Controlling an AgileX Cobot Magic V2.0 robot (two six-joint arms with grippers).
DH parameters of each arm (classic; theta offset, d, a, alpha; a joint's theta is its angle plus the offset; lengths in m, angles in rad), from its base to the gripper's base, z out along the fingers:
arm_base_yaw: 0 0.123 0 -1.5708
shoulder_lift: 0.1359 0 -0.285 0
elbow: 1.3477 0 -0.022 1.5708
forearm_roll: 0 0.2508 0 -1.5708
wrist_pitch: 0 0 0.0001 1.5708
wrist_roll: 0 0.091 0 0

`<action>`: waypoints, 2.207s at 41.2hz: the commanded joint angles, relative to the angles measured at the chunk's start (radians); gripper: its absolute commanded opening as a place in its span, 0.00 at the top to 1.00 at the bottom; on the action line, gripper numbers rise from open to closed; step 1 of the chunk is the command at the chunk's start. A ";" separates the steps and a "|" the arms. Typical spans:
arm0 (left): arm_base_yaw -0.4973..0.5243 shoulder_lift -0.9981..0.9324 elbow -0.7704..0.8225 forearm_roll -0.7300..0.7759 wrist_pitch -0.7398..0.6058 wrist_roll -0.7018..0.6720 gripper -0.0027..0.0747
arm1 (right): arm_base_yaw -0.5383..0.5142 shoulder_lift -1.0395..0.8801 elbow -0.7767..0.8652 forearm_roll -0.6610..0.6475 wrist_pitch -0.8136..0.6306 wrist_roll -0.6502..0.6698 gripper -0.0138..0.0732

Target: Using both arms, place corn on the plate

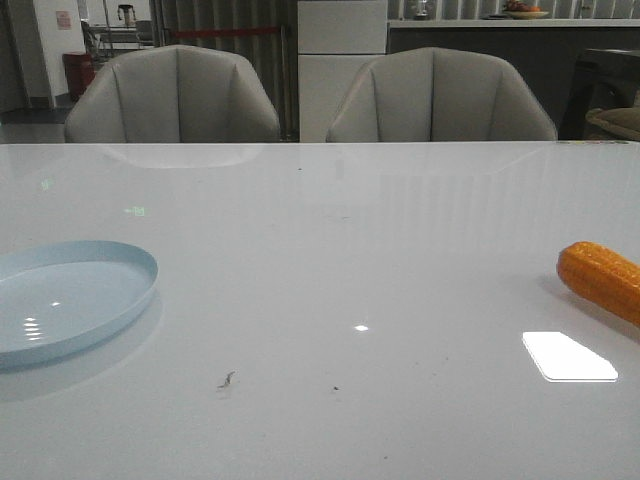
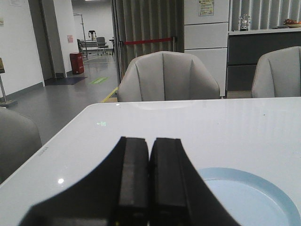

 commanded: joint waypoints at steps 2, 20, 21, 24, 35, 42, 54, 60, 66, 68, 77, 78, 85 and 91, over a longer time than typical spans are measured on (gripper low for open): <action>-0.003 -0.015 0.037 -0.010 -0.093 -0.012 0.85 | 0.001 -0.024 -0.022 0.001 -0.082 -0.006 0.82; -0.003 -0.015 0.037 -0.010 -0.093 -0.012 0.85 | 0.001 -0.024 -0.022 0.001 -0.082 -0.006 0.82; -0.003 -0.015 0.037 -0.010 -0.094 -0.012 0.85 | 0.001 -0.024 -0.022 0.001 -0.082 -0.006 0.82; -0.003 -0.015 0.037 -0.010 -0.100 -0.012 0.85 | 0.001 -0.024 -0.022 0.001 -0.082 -0.006 0.82; -0.003 -0.015 0.037 -0.010 -0.234 -0.012 0.85 | 0.001 -0.024 -0.022 0.001 -0.150 -0.006 0.82; -0.003 -0.015 0.005 -0.010 -0.238 -0.012 0.85 | 0.001 -0.024 -0.027 0.004 -0.262 -0.005 0.82; -0.003 0.005 -0.257 0.021 -0.029 -0.012 0.85 | 0.001 0.021 -0.332 0.022 -0.005 0.003 0.81; -0.003 0.102 -0.415 0.016 0.025 -0.012 0.85 | 0.001 0.159 -0.524 0.022 0.122 0.003 0.81; -0.003 0.267 -0.598 0.011 0.086 -0.012 0.85 | 0.001 0.344 -0.699 0.022 0.143 0.003 0.81; -0.003 0.323 -0.653 0.011 0.123 -0.012 0.85 | 0.001 0.410 -0.749 0.022 0.144 0.002 0.81; -0.003 0.556 -0.878 -0.006 0.257 -0.012 0.85 | 0.001 0.614 -0.864 0.022 0.148 0.002 0.81; -0.003 0.573 -0.886 -0.021 0.269 -0.012 0.85 | 0.001 0.632 -0.864 0.022 0.146 0.002 0.81; -0.003 0.737 -0.897 -0.159 0.476 -0.012 0.85 | 0.001 0.752 -0.864 0.022 0.249 0.002 0.81; -0.003 0.872 -0.897 -0.187 0.589 -0.012 0.85 | 0.001 0.819 -0.864 0.022 0.348 0.002 0.81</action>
